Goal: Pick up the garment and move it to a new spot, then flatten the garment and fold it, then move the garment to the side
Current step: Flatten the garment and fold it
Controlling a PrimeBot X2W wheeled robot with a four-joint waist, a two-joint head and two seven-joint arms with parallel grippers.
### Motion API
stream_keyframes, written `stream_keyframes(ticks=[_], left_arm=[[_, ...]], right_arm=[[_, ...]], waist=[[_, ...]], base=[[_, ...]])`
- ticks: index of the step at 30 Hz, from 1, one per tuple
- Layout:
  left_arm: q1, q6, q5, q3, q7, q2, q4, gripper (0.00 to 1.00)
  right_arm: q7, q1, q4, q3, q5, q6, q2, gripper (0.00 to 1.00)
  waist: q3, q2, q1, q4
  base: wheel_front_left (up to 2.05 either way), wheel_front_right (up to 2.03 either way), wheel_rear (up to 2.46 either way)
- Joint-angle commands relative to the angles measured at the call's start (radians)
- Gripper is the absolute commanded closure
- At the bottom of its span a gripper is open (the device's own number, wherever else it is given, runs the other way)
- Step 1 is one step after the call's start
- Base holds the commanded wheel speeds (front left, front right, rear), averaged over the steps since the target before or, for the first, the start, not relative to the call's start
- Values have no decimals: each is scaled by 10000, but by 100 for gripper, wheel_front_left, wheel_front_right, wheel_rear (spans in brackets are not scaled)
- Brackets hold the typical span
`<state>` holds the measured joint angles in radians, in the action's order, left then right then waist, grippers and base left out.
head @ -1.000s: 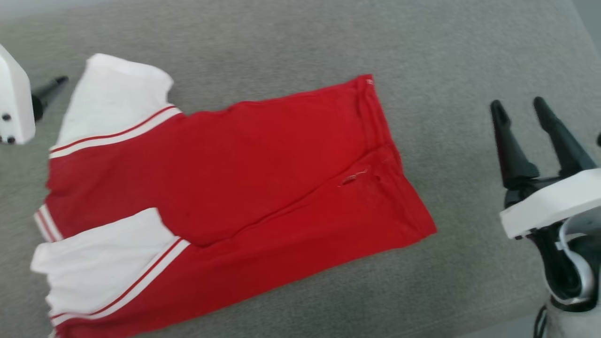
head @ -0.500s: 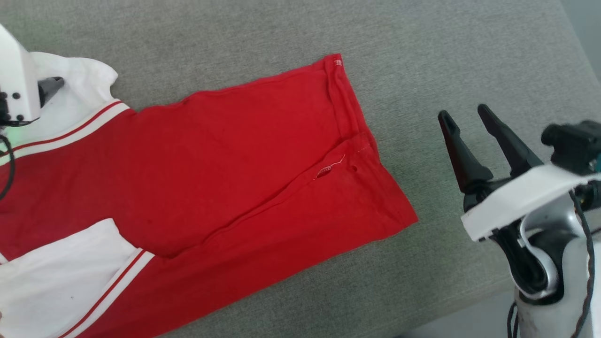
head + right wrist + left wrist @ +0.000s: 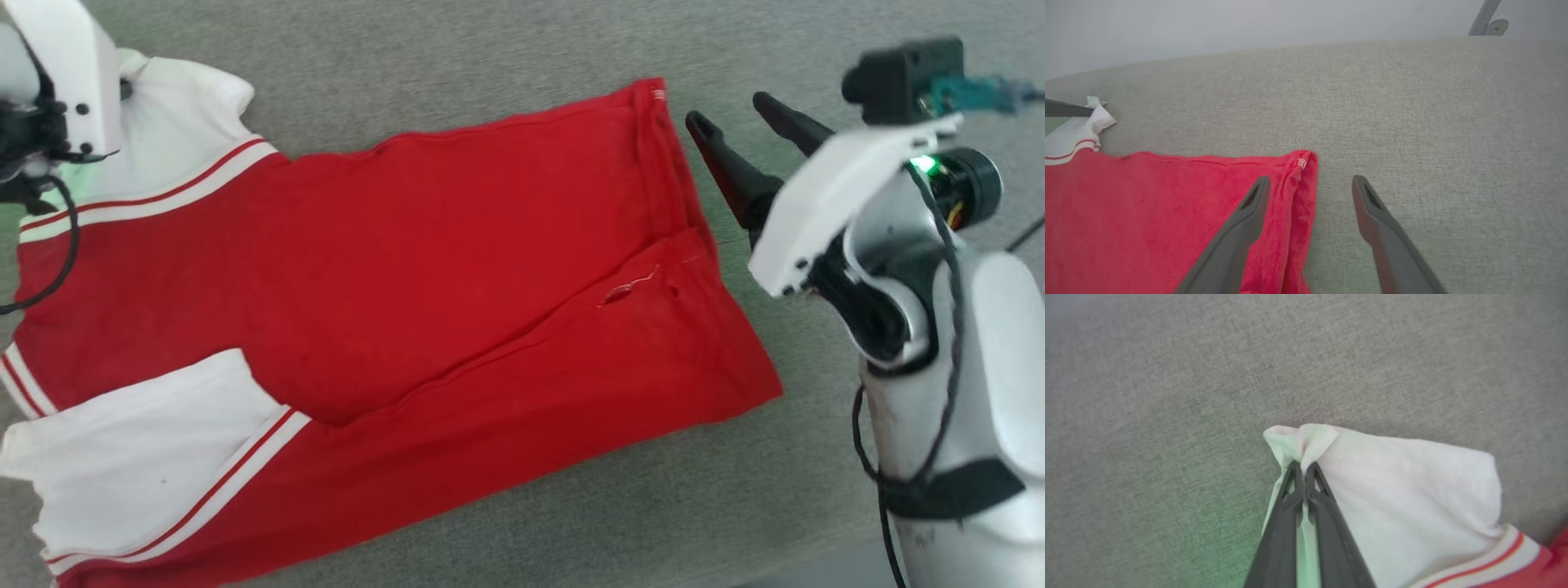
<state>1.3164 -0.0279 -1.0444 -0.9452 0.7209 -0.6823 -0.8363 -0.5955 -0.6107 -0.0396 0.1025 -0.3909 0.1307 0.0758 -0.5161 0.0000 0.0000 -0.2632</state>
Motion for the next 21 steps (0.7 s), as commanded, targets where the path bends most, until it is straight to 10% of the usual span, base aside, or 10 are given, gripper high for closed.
stream_keyframes(ticks=[1, 17, 19, 21], left_arm=[[-24, -46, 92, -97, -32, 127, -245, 100], [395, -422, 172, -236, -498, 1131, -983, 100], [447, -482, 179, -255, -550, 1235, -1057, 100], [505, -535, 164, -263, -600, 1324, -1142, 100]], right_arm=[[-348, -350, -471, 109, 11, 0, 98, 0], [-2969, -3245, -4522, 1561, -3, 0, 242, 0], [-3148, -3443, -5050, 1762, -3, 0, 290, 100], [-3210, -3575, -5345, 1844, -53, 0, 317, 100]], waist=[[-88, 0, 0, 158], [-443, 0, 0, 612], [-446, 0, 0, 687], [-408, 0, 0, 785]], base=[[0, 0, 0], [0, 0, 0], [0, 0, 0], [0, 0, 0]])
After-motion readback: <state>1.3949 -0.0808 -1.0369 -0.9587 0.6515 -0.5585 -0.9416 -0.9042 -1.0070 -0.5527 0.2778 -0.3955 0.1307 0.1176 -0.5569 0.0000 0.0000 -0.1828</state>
